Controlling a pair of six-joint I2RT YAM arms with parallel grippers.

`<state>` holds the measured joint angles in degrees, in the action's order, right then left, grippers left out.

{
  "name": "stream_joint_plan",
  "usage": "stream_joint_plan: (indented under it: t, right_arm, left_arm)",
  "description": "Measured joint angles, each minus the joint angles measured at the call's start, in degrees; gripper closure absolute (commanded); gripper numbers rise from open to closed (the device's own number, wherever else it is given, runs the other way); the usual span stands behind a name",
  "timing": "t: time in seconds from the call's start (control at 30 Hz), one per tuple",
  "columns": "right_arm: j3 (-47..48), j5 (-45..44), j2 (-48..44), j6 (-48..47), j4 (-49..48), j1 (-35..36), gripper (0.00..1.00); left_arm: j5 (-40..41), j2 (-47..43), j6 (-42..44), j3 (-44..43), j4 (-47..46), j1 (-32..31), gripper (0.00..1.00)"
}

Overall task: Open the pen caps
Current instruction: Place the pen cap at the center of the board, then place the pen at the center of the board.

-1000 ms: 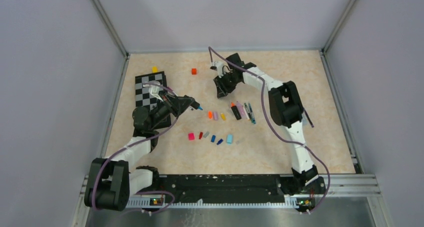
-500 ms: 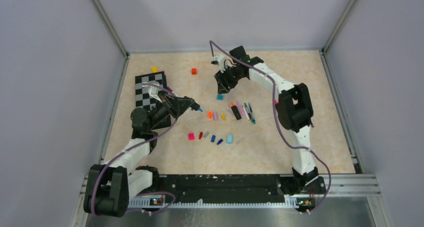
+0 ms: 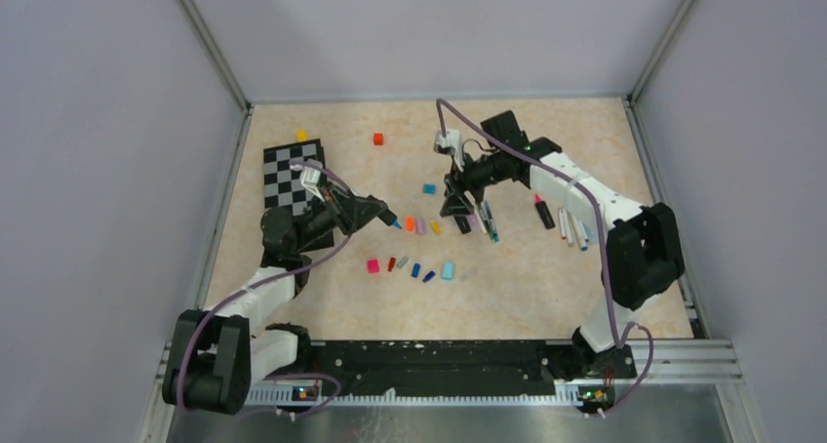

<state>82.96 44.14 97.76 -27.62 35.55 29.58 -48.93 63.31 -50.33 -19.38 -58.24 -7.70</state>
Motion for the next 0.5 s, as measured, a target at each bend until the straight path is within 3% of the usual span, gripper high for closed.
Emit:
stream_joint_plan:
  t: [0.23,0.5]
  right_arm:
    - [-11.69,5.81,-5.88,0.59,-2.93,-0.31,0.30]
    - [-20.17,16.44,-9.73,11.80,-16.61,-4.35,0.25]
  left_arm:
    - [-0.07,3.50,-0.35,-0.72,-0.02,-4.24,1.00]
    - [1.51,8.87,0.52,-4.24,-0.46,-11.19,1.00]
